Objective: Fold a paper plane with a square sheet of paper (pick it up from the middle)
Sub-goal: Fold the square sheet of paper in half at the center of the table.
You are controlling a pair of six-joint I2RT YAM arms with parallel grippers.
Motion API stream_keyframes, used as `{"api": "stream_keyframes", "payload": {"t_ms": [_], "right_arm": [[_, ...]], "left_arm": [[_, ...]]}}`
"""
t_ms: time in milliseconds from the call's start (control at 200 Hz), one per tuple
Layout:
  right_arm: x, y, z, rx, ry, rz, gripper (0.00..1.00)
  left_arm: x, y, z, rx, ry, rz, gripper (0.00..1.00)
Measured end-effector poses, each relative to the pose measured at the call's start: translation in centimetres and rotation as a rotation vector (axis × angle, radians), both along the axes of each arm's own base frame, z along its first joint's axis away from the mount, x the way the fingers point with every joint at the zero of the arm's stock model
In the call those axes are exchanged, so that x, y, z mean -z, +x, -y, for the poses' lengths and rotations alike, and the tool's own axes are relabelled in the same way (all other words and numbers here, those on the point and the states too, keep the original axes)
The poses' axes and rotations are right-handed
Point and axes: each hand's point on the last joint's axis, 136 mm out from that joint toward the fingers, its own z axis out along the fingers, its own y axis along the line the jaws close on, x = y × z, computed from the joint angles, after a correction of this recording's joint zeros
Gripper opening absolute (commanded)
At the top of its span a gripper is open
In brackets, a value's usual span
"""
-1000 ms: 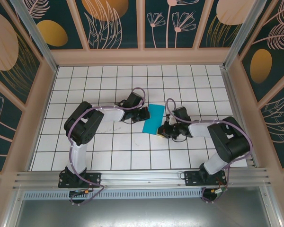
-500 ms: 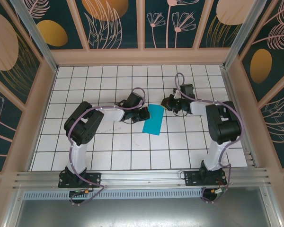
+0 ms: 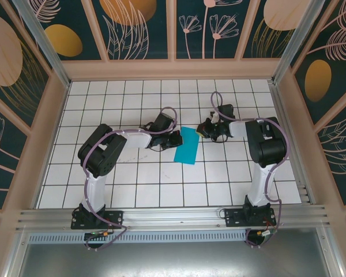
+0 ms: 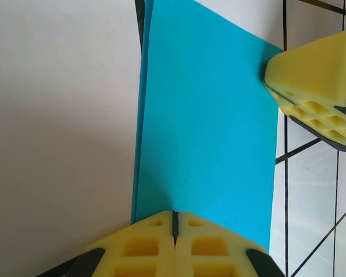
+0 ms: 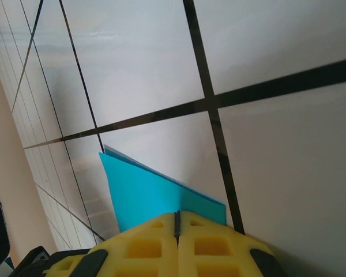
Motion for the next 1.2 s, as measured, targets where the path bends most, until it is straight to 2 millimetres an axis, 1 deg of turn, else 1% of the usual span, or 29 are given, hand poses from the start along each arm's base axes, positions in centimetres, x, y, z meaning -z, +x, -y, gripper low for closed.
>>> {"api": "stream_keyframes", "payload": {"t_ms": [195,325,560,651,736,801,831,856,891,936,976,1021,1081,1151,1196], "right_arm": [[-0.7,1.0,0.3,0.002,-0.008,0.022,0.00],[0.4,0.9,0.5,0.007,-0.019,0.002,0.00],[0.2,1.1,0.6,-0.003,-0.024,0.007,0.00],[0.2,1.2,0.7,-0.008,-0.037,0.012,0.06],[-0.3,1.1,1.1,0.001,-0.069,0.019,0.16],[-1.7,1.1,1.6,0.012,-0.095,0.053,0.25],[-2.7,1.1,1.8,0.019,-0.105,0.080,0.28],[-3.5,1.0,2.0,0.029,-0.113,0.100,0.33],[-4.9,0.8,2.1,0.038,-0.120,0.135,0.36],[-6.3,0.3,2.2,0.047,-0.129,0.176,0.37],[-7.2,-0.3,2.2,0.053,-0.134,0.199,0.38],[-7.6,-1.1,2.0,0.053,-0.138,0.214,0.38],[-7.2,-2.2,1.5,0.039,-0.143,0.205,0.38],[-5.6,-3.8,0.9,0.017,-0.160,0.167,0.38],[-4.7,-4.8,0.5,0.005,-0.171,0.142,0.36]], "left_arm": [[0.0,0.0,0.0,0.000,-0.001,0.000,0.00],[0.0,0.0,0.0,0.000,0.000,0.000,0.00],[0.0,0.0,0.0,0.000,-0.002,0.002,0.00],[-0.1,0.0,0.0,0.000,-0.003,0.003,0.00],[-0.2,0.0,0.0,-0.002,-0.004,0.003,0.00],[-0.3,-0.1,0.0,-0.006,-0.005,-0.001,0.00],[-0.3,-0.2,-0.1,-0.006,-0.005,-0.002,0.00],[-0.3,-0.3,-0.2,-0.009,-0.004,-0.006,0.00],[-0.4,-0.4,-0.3,-0.010,-0.002,-0.010,0.00],[-0.5,-0.5,-0.4,-0.012,-0.002,-0.012,0.03],[-0.8,-0.6,-0.4,-0.012,-0.004,-0.011,0.03],[-1.1,-0.5,-0.4,-0.012,-0.008,-0.006,0.04],[-1.7,-0.4,-0.3,-0.013,-0.017,0.002,0.07],[-2.5,-0.4,-0.3,-0.015,-0.027,0.015,0.08],[-3.0,-0.5,-0.5,-0.020,-0.030,0.024,0.08]]}}
